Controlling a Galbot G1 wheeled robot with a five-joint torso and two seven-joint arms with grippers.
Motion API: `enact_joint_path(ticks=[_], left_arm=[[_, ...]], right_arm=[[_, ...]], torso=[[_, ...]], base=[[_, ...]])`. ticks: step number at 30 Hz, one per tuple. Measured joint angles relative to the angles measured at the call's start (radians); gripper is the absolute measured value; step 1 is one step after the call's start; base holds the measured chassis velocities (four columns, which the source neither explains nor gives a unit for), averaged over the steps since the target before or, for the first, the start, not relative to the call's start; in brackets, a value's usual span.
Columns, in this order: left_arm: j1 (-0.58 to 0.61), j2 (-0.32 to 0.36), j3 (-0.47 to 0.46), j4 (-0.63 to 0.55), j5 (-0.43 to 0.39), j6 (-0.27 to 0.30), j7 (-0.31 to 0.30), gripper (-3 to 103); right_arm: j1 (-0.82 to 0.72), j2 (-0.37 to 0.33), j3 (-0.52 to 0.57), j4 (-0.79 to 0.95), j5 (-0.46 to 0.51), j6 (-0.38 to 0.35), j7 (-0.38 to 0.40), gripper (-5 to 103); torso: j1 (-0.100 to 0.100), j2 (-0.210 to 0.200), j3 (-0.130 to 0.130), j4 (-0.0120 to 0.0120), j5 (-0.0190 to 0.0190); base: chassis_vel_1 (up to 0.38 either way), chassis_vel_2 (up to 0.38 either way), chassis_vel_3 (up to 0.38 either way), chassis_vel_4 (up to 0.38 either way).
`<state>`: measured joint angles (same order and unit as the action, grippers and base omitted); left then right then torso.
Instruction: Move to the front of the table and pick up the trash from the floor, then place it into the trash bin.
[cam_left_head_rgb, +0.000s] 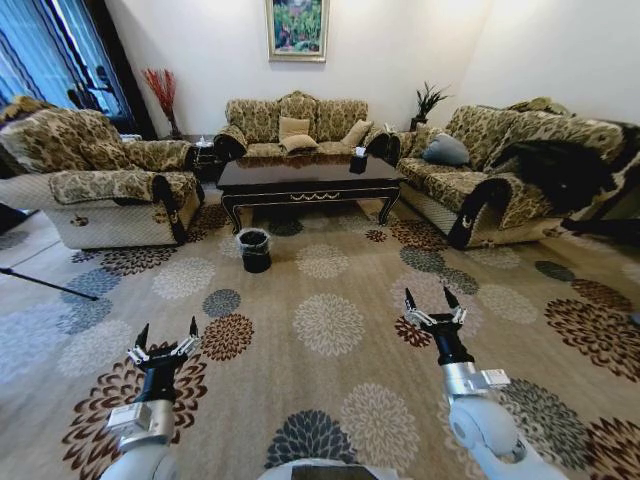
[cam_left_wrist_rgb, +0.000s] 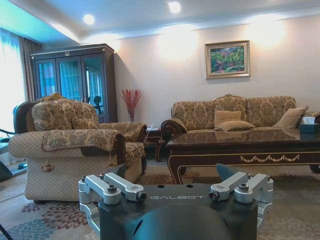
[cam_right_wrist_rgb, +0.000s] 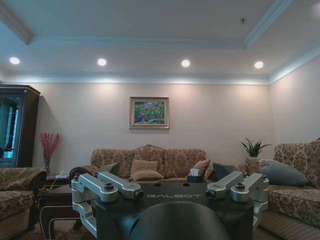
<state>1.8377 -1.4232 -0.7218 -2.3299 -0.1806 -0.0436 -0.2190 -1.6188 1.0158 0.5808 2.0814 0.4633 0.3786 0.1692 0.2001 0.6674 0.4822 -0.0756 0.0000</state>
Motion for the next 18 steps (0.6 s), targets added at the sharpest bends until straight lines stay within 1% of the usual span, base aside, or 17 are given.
enact_joint_path(ticks=[5,10,18], left_arm=[[0.0,0.0,0.0,0.0,0.0,0.0,0.0,100],[0.0,0.0,0.0,0.0,0.0,0.0,0.0,100],[0.0,0.0,0.0,0.0,0.0,0.0,0.0,100]], right_arm=[[0.0,0.0,0.0,0.0,0.0,0.0,0.0,100],[0.0,0.0,0.0,0.0,0.0,0.0,0.0,100],[0.0,0.0,0.0,0.0,0.0,0.0,0.0,100]], torso=[[0.007,0.015,0.008,0.0,0.0],[0.018,0.044,0.025,0.0,0.0],[0.03,0.073,0.043,0.0,0.0]], base=[[0.0,0.0,0.0,0.0],[0.0,0.0,0.0,0.0],[0.0,0.0,0.0,0.0]])
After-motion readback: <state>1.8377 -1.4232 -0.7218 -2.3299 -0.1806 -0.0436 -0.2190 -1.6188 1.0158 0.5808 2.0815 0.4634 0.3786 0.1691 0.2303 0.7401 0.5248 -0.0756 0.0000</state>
